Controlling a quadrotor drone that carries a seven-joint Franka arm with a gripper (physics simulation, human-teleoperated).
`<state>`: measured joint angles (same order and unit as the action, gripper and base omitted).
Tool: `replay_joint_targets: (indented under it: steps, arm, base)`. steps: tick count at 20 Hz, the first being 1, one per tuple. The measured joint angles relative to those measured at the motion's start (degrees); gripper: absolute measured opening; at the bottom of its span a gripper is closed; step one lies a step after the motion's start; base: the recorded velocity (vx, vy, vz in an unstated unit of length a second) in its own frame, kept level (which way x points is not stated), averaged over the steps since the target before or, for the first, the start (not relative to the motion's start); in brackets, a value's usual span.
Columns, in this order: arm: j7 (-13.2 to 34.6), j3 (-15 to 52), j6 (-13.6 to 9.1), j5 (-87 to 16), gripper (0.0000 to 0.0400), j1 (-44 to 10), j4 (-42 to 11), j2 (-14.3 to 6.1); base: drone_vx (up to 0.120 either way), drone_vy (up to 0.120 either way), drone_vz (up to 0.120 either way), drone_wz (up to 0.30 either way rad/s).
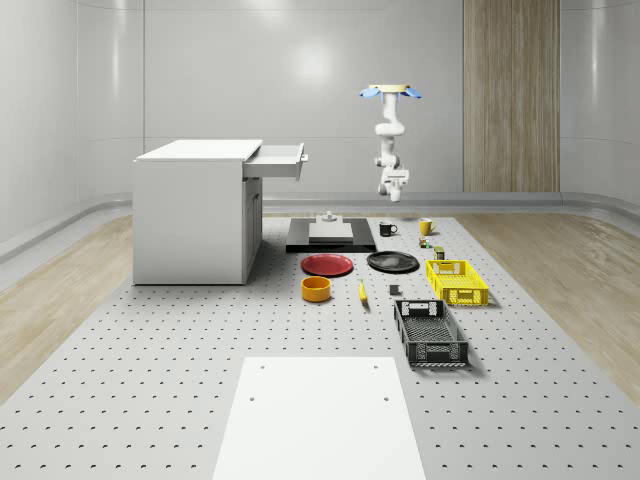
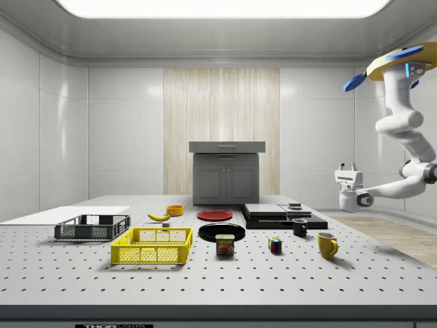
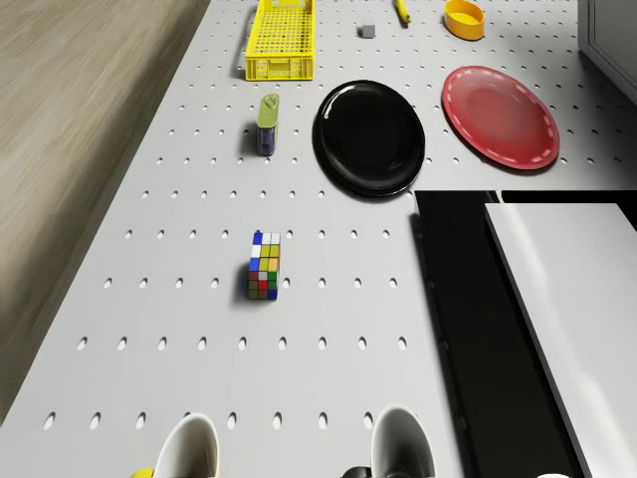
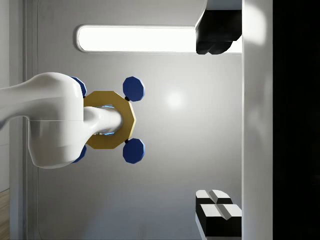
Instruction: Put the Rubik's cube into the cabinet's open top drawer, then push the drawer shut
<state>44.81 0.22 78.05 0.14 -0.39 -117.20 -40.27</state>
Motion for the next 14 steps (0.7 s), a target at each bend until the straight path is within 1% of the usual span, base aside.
replay_joint_targets:
  steps: [14]
  arm:
    - [-0.04,0.09,0.36,-0.02,0.04,-0.1,0.02,-0.24]
  base:
    - [0.12,0.12,0.0,0.0]
